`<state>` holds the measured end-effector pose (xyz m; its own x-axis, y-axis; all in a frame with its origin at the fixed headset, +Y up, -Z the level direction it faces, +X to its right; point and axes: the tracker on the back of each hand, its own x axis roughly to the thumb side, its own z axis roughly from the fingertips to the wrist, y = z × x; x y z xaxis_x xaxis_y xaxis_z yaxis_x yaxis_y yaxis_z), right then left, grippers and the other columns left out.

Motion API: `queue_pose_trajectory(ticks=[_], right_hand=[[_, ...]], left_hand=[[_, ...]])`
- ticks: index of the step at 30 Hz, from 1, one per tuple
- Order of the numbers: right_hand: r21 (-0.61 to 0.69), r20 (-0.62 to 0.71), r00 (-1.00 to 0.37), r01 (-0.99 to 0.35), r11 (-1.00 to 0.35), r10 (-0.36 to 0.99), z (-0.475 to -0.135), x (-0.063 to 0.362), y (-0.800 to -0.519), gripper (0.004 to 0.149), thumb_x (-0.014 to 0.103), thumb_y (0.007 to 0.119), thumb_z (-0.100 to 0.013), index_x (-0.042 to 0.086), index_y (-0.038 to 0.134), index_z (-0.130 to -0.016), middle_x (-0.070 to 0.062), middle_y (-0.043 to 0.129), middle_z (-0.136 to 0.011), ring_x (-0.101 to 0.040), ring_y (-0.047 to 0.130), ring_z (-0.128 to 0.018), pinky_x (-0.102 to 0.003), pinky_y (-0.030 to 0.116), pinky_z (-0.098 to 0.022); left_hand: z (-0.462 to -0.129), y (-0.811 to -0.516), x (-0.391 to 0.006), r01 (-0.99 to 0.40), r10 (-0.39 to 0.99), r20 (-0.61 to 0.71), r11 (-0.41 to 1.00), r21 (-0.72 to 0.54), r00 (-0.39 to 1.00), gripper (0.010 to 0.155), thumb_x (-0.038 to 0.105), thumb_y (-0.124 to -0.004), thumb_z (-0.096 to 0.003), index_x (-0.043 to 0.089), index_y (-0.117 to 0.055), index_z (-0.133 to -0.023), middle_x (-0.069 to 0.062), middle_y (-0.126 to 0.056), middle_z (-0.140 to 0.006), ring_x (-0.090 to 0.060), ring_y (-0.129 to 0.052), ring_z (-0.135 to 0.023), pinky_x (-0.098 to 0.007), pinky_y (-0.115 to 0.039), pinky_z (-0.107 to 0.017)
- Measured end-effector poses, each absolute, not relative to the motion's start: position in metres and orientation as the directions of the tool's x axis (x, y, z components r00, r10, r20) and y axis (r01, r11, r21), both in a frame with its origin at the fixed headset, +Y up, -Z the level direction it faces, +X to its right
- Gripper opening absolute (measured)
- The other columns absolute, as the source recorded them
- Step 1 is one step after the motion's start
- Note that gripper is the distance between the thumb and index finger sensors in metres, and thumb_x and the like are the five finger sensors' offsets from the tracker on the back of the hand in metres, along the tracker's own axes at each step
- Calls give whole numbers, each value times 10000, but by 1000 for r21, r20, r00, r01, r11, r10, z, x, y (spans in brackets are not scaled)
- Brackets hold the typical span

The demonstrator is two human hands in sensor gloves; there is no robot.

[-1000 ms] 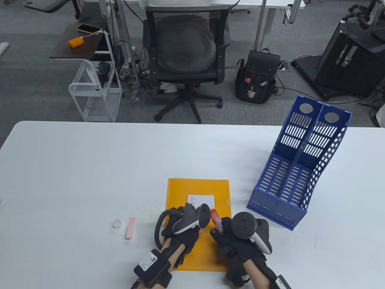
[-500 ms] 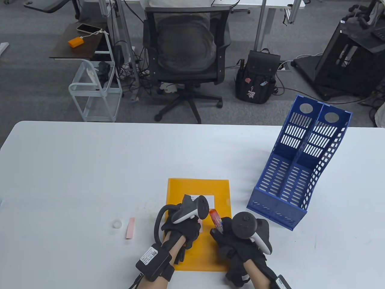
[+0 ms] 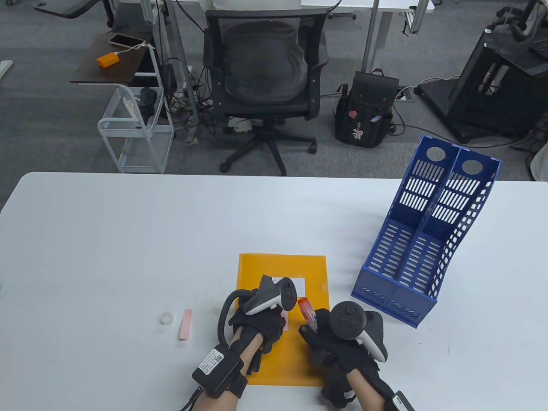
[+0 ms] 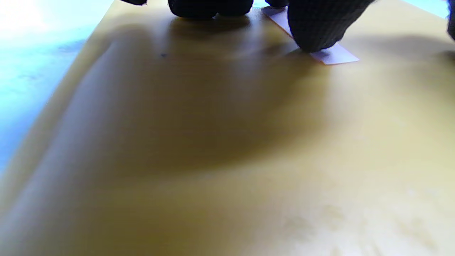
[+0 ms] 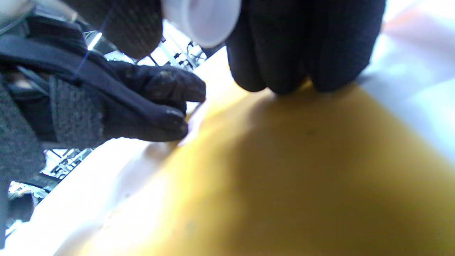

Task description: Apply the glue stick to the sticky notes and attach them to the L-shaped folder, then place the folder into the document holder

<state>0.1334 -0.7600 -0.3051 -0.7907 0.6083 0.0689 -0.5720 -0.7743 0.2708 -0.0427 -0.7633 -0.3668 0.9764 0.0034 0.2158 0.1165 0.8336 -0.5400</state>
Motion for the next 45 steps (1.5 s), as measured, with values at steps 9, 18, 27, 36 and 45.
queue_pose_trajectory(ticks=[9,18,27,36,45], right_hand=[[271,64,-783,-583,-766,619,-305,134,-760,593,431,698,-527,6,577,-923,-273,766,-904,-457,801,-751,-546,792,-496],[194,81,-761,-622,-759,644,-306,139,-759,591,428,714,-520,13,589,-922,-293,794,-867,-471,868,-696,-535,822,-455],[74,141,-748,-646,-760,649,-302,141,-748,575,444,784,-490,55,716,-908,-214,919,-745,-381,1004,-534,-509,861,-371],[37,185,-761,-627,-778,622,-296,134,-742,586,451,780,-488,41,737,-905,-141,946,-632,-306,1024,-436,-471,876,-312],[43,183,-767,-618,-785,614,-295,132,-743,594,457,765,-494,38,714,-911,-121,938,-607,-278,1019,-399,-454,876,-289]], left_hand=[[-365,-764,-49,68,45,218,872,-485,975,859,470,-752,-517,287,-137,-1087,-10,-437,-1148,-273,-517,-1045,-637,-439,-775],[-355,-748,-57,11,96,270,929,-369,958,767,390,-785,-502,280,-310,-1094,-27,-557,-1142,-292,-631,-1037,-633,-498,-762],[-334,-718,-92,108,-38,269,962,-252,962,621,430,-797,-489,270,-529,-1027,-39,-617,-1109,-307,-635,-1034,-639,-491,-763],[-322,-722,-152,268,-233,163,929,-253,959,701,508,-843,-444,263,-506,-1009,-46,-551,-1131,-328,-526,-1082,-671,-404,-778],[-313,-732,-187,361,-324,159,831,-424,933,915,609,-906,-364,280,-368,-1027,-66,-220,-1198,-359,-149,-1117,-696,-171,-764]])
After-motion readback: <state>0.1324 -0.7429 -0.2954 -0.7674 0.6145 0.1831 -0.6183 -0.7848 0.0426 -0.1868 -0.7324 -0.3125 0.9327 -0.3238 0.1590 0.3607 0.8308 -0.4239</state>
